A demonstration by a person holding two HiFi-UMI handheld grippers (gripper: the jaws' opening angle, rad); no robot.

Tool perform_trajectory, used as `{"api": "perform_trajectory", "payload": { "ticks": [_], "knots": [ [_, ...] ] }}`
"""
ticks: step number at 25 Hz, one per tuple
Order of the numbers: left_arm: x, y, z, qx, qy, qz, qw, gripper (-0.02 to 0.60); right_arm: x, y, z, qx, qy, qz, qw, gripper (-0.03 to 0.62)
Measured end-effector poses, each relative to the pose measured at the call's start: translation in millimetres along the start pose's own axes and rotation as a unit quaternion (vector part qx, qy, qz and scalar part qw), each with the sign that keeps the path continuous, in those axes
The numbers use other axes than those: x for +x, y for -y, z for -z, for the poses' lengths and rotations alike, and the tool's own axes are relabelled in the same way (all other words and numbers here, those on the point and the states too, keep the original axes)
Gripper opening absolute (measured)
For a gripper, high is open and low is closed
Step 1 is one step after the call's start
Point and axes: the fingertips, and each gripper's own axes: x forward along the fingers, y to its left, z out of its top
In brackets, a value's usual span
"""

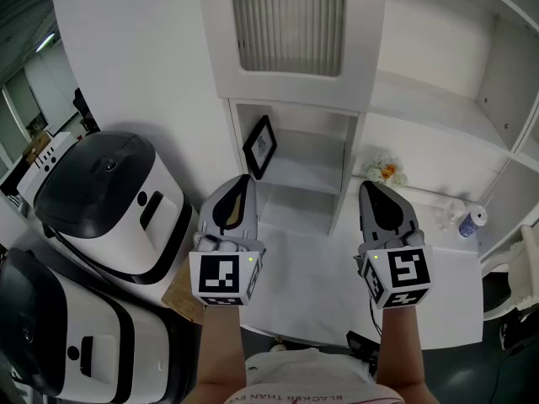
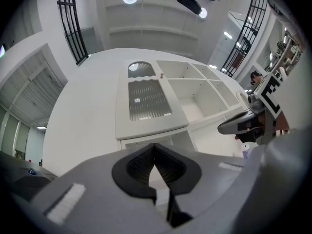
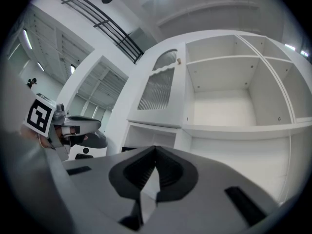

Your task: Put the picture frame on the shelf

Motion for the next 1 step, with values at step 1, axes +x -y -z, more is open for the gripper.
{"api": "perform_trajectory", "payload": {
  "ticks": [1],
  "knots": [
    [0.3, 0.2, 0.0, -0.001, 0.001, 0.0, 1.0, 0.009, 0.3, -0.1, -0.3, 0.0, 0.0, 0.0, 1.0, 0.008]
  ]
}}
